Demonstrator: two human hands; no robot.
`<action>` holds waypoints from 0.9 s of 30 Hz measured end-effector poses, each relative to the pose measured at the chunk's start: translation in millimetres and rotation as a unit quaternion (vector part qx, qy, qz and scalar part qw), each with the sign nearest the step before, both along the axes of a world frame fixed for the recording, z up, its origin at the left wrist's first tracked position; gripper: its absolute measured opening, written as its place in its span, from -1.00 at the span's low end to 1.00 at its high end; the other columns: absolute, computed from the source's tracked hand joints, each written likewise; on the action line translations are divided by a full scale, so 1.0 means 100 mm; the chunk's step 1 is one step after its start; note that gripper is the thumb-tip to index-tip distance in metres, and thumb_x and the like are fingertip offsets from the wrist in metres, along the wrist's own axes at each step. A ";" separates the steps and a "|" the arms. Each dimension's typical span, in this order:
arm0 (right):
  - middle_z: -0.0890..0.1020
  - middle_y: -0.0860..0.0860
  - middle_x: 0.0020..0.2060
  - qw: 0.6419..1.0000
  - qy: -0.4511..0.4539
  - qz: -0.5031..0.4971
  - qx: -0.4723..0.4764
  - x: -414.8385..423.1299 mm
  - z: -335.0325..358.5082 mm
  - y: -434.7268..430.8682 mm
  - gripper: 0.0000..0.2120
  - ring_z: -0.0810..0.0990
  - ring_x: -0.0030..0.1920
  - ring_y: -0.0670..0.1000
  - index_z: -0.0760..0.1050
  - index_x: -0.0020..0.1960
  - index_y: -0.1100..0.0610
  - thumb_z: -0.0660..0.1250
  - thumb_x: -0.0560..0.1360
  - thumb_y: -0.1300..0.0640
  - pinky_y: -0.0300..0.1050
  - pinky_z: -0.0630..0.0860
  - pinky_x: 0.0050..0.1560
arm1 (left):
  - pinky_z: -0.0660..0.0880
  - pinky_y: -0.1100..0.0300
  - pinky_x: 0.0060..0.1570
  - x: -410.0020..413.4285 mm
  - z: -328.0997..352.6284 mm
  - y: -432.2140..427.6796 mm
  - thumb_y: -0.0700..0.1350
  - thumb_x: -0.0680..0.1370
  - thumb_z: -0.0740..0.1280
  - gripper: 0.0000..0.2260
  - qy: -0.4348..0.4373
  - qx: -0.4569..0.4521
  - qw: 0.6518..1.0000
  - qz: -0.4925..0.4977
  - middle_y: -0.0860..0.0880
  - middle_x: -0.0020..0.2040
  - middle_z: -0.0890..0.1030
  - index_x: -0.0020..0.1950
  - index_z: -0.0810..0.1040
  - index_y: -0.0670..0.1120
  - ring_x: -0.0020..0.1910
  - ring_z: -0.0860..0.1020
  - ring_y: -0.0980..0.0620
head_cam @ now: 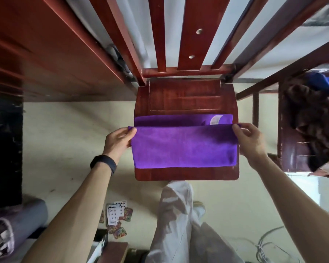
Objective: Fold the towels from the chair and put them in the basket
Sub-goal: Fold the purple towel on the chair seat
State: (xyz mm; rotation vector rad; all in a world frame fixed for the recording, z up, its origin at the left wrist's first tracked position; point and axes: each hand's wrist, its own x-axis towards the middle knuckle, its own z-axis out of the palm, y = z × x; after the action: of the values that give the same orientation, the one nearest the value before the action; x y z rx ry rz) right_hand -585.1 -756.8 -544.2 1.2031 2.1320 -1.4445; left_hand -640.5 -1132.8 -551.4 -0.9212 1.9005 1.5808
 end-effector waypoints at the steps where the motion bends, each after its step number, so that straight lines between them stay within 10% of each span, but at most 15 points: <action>1: 0.72 -0.08 -0.12 1.000 -0.004 -0.007 0.015 -0.08 -0.08 0.00 -0.73 0.66 -0.15 0.05 0.58 -0.10 -0.22 0.34 0.33 -0.35 0.04 0.57 -0.14 | 0.55 0.14 -0.12 -0.08 -0.08 0.02 -0.07 0.50 0.48 -0.89 0.012 -0.013 1.000 -0.010 -0.11 -0.13 0.59 -0.15 0.64 -0.09 -0.13 0.55 -0.03; 7: 0.70 -0.09 -0.13 0.998 -0.007 -0.022 0.061 -0.31 -0.48 0.10 -0.77 0.67 -0.05 0.07 0.57 -0.10 -0.24 0.31 0.37 -0.34 0.17 0.62 0.06 | 0.43 0.15 -0.12 -0.36 -0.47 0.13 0.05 0.50 0.46 -0.83 0.046 -0.094 0.993 -0.050 0.02 -0.29 0.53 -0.18 0.62 -0.03 -0.24 0.50 0.07; 16: 0.61 -0.01 -0.10 0.989 0.004 0.047 0.141 -0.45 -0.57 -0.01 -0.82 0.53 -0.09 -0.01 0.62 0.11 0.07 0.32 0.60 0.04 -0.31 0.30 -0.11 | 0.39 0.26 -0.11 -0.38 -0.57 0.26 -0.02 0.56 0.39 -0.84 0.067 -0.260 0.957 -0.107 0.00 -0.13 0.62 0.03 0.58 -0.10 -0.14 0.57 0.00; 27: 0.55 0.01 -0.10 0.972 0.035 0.046 0.229 -0.45 -0.68 -0.11 -0.81 0.56 0.02 0.08 0.54 0.15 0.04 0.32 0.56 0.05 -0.10 0.38 0.20 | 0.41 0.05 -0.17 -0.35 -0.57 0.38 -0.06 0.58 0.30 -0.83 0.090 -0.393 0.895 -0.190 -0.11 0.14 0.49 0.13 0.46 -0.08 0.06 0.54 -0.19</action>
State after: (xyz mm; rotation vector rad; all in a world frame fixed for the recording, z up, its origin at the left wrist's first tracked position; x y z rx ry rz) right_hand -630.6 -767.7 -612.4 1.1876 2.6261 -0.9973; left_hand -675.7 -1094.4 -608.8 -0.6254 2.7179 0.6598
